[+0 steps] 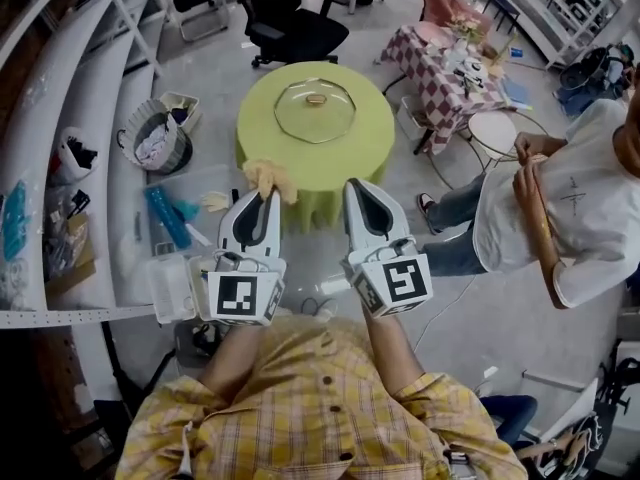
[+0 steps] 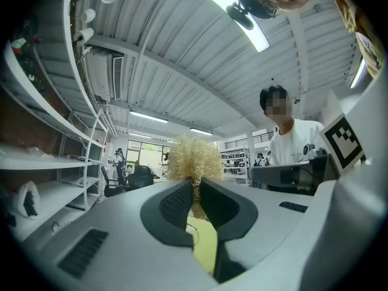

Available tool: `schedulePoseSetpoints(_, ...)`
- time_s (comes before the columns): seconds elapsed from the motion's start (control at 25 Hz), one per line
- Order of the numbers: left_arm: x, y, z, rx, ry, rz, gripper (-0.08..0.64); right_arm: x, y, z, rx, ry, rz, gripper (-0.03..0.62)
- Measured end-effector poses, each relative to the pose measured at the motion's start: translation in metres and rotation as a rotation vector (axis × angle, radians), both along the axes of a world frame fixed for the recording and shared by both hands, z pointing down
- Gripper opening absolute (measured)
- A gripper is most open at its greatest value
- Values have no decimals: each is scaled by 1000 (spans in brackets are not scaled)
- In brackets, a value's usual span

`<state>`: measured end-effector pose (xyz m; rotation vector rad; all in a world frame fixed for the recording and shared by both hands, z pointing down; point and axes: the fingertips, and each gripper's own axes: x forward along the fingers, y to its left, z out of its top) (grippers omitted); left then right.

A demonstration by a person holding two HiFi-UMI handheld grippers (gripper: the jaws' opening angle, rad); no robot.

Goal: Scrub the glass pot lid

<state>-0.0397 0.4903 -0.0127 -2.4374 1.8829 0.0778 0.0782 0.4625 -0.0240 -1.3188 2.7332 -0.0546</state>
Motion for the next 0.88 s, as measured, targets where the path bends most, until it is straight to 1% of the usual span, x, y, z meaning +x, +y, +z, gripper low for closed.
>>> schedulePoseSetpoints(0.28, 24, 9, 8, -12, -8, -22, 37, 22, 4, 8, -1, -2, -26, -3)
schedulePoseSetpoints(0.56, 25, 6, 19, -38, -1, -48, 36, 26, -1, 18, -18, -6, -41, -3)
schedulePoseSetpoints(0.76, 33, -10, 34, -53, 20, -17, 35, 28, -14, 32, -46, 7, -34, -3)
schedulePoseSetpoints(0.88, 33, -22, 36, -58, 5, 0, 35, 25, -25, 36, -57, 19, -28, -3)
